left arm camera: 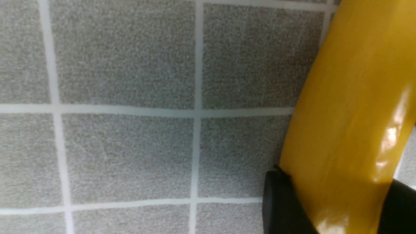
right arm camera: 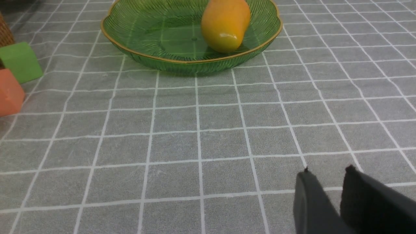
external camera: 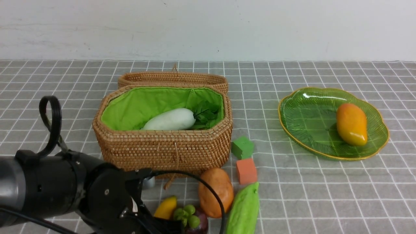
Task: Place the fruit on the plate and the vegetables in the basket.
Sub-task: Use the left arm to grab a banana and put it into the right plate
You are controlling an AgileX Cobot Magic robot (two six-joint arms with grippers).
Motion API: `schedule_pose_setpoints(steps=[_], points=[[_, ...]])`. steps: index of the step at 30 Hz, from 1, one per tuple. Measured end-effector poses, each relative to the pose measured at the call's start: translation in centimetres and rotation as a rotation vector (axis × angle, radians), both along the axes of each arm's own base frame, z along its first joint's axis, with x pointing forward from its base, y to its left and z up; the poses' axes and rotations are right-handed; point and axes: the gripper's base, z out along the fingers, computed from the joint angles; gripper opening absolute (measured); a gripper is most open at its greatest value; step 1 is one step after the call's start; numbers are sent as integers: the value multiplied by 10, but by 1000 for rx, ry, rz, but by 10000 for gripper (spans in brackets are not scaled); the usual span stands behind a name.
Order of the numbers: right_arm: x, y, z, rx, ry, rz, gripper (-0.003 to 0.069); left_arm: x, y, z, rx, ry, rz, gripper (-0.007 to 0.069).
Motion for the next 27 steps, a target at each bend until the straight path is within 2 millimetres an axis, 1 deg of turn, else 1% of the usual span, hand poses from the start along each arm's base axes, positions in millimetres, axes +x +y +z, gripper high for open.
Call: schedule_pose_setpoints(steps=[4,8,9,10,12,13,14,15,17,18,19,20,21,22,23,24,25,26,27], points=[[0,0,0,0,0,0,162,-4,4,2,36,35,-22,305],[0,0,0,0,0,0,162,-14,9,14,55,65,-37,305],[0,0,0,0,0,0,163,-17,11,21,50,59,-39,305],[0,0,0,0,0,0,165,-22,15,35,38,28,-48,305],[0,0,0,0,0,0,168,-29,21,55,26,-17,-60,305],[0,0,0,0,0,0,168,-30,22,60,20,-30,-62,305],[0,0,0,0,0,0,170,-35,26,84,11,-81,-75,305],[0,0,0,0,0,0,172,-36,29,101,7,-121,-83,305],[0,0,0,0,0,0,174,-35,32,141,1,-222,-88,305],[0,0,0,0,0,0,175,-34,34,153,6,-257,-88,305],[0,0,0,0,0,0,176,-30,35,174,9,-319,-86,305],[0,0,0,0,0,0,178,-28,36,188,25,-359,-83,305],[0,0,0,0,0,0,180,-21,36,210,35,-423,-77,305],[0,0,0,0,0,0,180,-16,34,221,32,-455,-74,305],[0,0,0,0,0,0,181,-15,34,224,36,-462,-75,305],[0,0,0,0,0,0,181,-8,31,232,37,-485,-80,305],[0,0,0,0,0,0,181,5,21,251,24,-533,-107,305],[0,0,0,1,0,0,181,14,12,257,16,-547,-138,305],[0,0,0,1,0,0,181,16,11,258,18,-551,-145,305]])
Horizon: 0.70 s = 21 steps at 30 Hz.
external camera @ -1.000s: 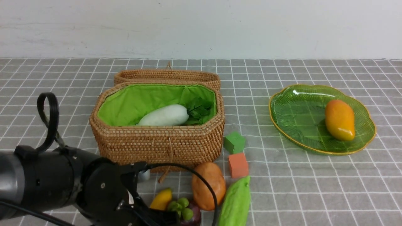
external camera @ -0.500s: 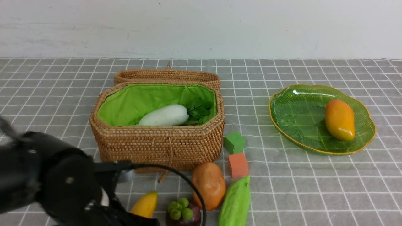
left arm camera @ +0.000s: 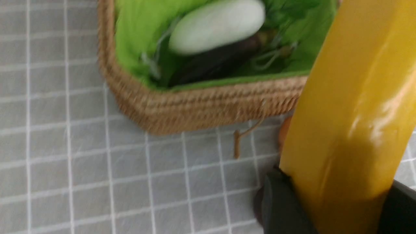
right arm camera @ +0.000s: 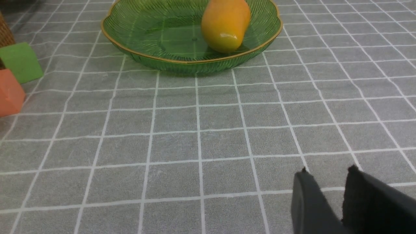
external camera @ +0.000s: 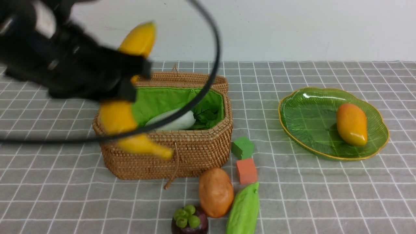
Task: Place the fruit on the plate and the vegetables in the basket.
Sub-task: Use the left arm to grab a banana and put it into the right plate
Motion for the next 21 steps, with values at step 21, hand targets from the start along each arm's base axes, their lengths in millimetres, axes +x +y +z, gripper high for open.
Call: schedule_pose_setpoints(steps=[21], points=[[0,0,0,0,0,0,202,178,-248,-161,-312,-73,-350,305]])
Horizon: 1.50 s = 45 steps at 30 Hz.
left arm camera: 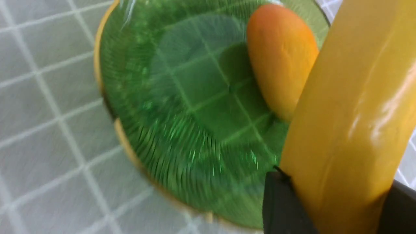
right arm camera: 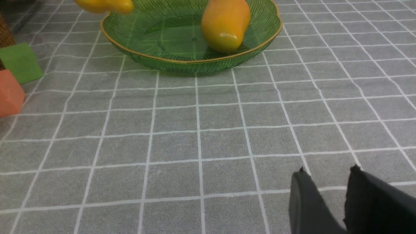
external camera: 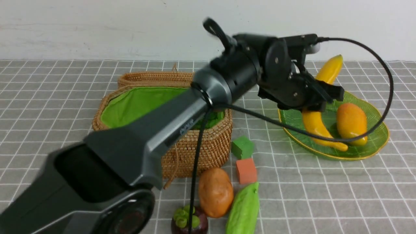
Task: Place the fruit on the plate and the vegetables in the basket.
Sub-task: Use the left arm to grab a banana and put it into the right plate, then grab a mangosteen with your left arm and put it on the plate on the right
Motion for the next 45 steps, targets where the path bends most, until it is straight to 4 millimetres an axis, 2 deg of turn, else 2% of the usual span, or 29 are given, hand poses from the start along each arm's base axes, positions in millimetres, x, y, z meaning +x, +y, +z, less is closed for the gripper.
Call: schedule_pose_setpoints(steps=[4,5,7,11,13,18,22,25,29,32,33,34,35,36,40,41,42,43,44,45], points=[[0,0,0,0,0,0,206,15,-10,-16,-141,-75,56,305],[0,0,0,-1,0,0,206,15,-11,-15,-147,-79,58,305],[0,0,0,-10,1,-1,210,19,-14,-31,-154,-84,70,305],[0,0,0,-10,1,-1,213,22,-15,-47,-131,-67,71,317],[0,-1,0,-15,1,-1,215,22,-15,-49,-122,-65,69,344],[0,-1,0,-15,1,-1,220,22,-14,-47,-115,-84,69,473],[0,-1,0,-15,1,-1,225,23,-10,-48,-75,-65,62,512],[0,-1,0,-15,1,-1,227,23,-4,-41,-51,-47,59,515],[0,-1,0,-15,1,-1,232,16,23,9,75,-71,12,515],[0,-1,0,-15,1,-1,236,-5,47,66,206,-153,-69,515],[0,-1,0,-15,1,-1,237,-19,59,90,278,-174,-111,515],[0,-1,0,-15,1,-1,237,-21,61,94,286,-176,-116,516],[0,-1,0,-15,1,-1,237,-41,79,125,356,-201,-166,517],[0,-1,0,-15,1,-1,237,-54,91,144,384,-207,-186,517],[0,-1,0,-17,1,-1,237,-103,142,202,398,-251,-176,517],[0,-1,0,-18,1,-1,237,-115,155,206,419,-247,-172,517],[0,-1,0,-18,1,-1,237,-118,157,207,421,-247,-171,517],[0,-1,0,-18,1,-1,237,-141,179,216,440,-254,-160,517],[0,-1,0,-18,1,-1,237,-155,191,214,460,-241,-160,518],[0,-1,0,-18,1,-1,237,-157,193,208,475,-223,-165,518]])
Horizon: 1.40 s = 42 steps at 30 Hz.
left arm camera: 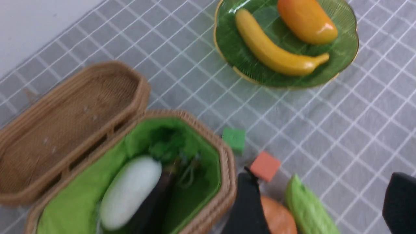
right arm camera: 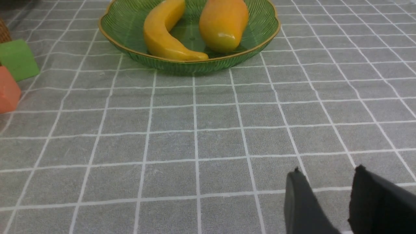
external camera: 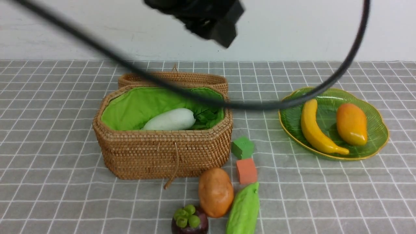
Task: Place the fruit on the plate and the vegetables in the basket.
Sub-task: Grab a mangosteen with your left arm and put it on the plate on the right
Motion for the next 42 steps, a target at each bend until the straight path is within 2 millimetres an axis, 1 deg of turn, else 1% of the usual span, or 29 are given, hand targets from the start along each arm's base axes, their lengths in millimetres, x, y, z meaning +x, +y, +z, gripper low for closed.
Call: schedule_pose_setpoints(steps=[1,2,3,4,5,7,8,9,10,12,13,15,17,19,20,21,23,27,32,36,38,40,42], points=[[0,0,0,0,0,0,237,-22,17,-6,22,21,1,518],[0,0,0,0,0,0,237,-33,26,-22,56,64,1,518],[0,0,0,0,0,0,237,-38,29,-22,54,61,1,518],[0,0,0,0,0,0,237,-47,37,-45,79,108,6,518],[0,0,0,0,0,0,237,-56,42,-63,75,136,20,520],[0,0,0,0,0,0,237,-59,44,-96,64,189,53,531],[0,0,0,0,0,0,237,-59,43,-104,61,199,62,532],[0,0,0,0,0,0,238,-56,40,-138,43,234,101,555],[0,0,0,0,0,0,237,-54,39,-141,42,241,106,558],[0,0,0,0,0,0,237,-47,34,-166,28,257,135,584],[0,0,0,0,0,0,237,-38,27,-184,30,280,157,601],[0,0,0,0,0,0,237,-25,18,-205,38,303,174,617],[0,0,0,0,0,0,237,-20,13,-217,50,325,180,620],[0,0,0,0,0,0,237,-10,5,-245,92,400,196,622],[0,0,0,0,0,0,237,-9,4,-248,99,409,197,622],[0,0,0,0,0,0,237,-5,-1,-260,106,443,206,621],[0,0,0,0,0,0,237,0,-7,-275,105,480,221,613],[0,0,0,0,0,0,239,6,-12,-287,89,494,235,585],[0,0,0,0,0,0,239,9,-15,-288,72,487,239,546],[0,0,0,0,0,0,241,9,-15,-288,74,490,239,546],[0,0,0,0,0,0,241,8,-14,-287,79,496,238,546],[0,0,0,0,0,0,241,2,-11,-281,106,528,233,546],[0,0,0,0,0,0,241,-3,-8,-270,117,544,227,546]])
